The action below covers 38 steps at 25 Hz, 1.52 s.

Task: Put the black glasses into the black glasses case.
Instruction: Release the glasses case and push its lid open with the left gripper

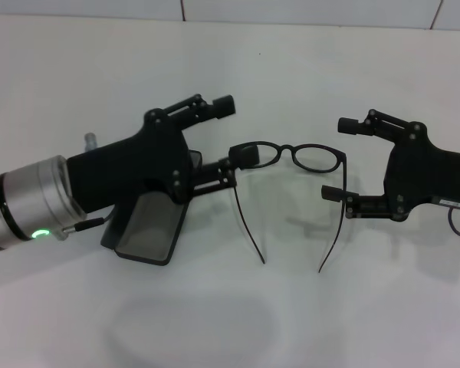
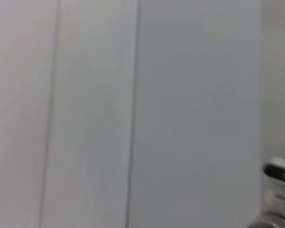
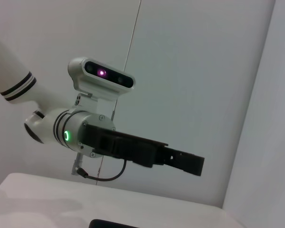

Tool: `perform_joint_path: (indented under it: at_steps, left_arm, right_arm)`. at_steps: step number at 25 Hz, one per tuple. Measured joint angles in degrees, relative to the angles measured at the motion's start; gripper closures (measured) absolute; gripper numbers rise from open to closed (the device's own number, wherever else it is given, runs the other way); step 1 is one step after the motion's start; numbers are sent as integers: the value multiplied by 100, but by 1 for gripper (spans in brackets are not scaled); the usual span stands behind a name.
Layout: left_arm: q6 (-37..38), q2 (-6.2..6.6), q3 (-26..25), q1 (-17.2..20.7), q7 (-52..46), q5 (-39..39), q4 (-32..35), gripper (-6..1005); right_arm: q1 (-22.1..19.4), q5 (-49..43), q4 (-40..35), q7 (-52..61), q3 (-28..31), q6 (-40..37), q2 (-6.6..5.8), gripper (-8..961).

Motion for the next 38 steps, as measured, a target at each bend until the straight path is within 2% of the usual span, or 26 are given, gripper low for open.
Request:
perform_joint_path:
  at_steps: [5, 12, 15, 17, 21, 23, 24, 26, 30, 36, 38]
  left_arm:
    - [-12, 36, -5, -4, -44, -325, -246, 213]
    - [-52, 39, -6, 81, -87, -314, -230, 208]
    - [-280, 92, -94, 160, -393, -283, -75, 207]
    - [-611, 205, -196, 300, -1059, -107, 374, 208]
    - [-1317, 449, -235, 677, -2974, 900, 1869, 210]
    - [-1477, 478, -236, 823, -3800, 1504, 2558, 211]
    - [-1532, 466, -239, 906, -4320, 1936, 3003, 211]
    - [-1559, 358, -243, 986, -4884, 2531, 3559, 212]
    - [-1563, 24, -192, 1059, -5757, 3716, 4466, 214]
    - [-1569, 22, 17, 866, -6495, 4065, 4525, 217]
    - [-1570, 25, 52, 664, -6686, 4255, 4380, 218]
  right_arm:
    - [-6, 2, -4, -9, 32, 4, 14, 81]
    - [-7, 4, -4, -10, 75, 15, 75, 81]
    - [-21, 4, -4, -11, 75, 11, 78, 81]
    - [-55, 5, -5, -10, 76, -12, 78, 81]
    - [-91, 1, -17, -9, 76, -28, 78, 82]
    - [-92, -15, -24, 8, 75, -29, 80, 82]
    - [-92, -23, -32, 15, 75, -30, 84, 82]
    - [-94, -35, -40, 22, 74, -31, 92, 82]
    - [-87, -38, -53, 11, 60, -33, 104, 82]
    - [-79, -40, -53, -16, 56, -27, 118, 82]
    - [-81, -40, -51, -17, 60, -11, 118, 82]
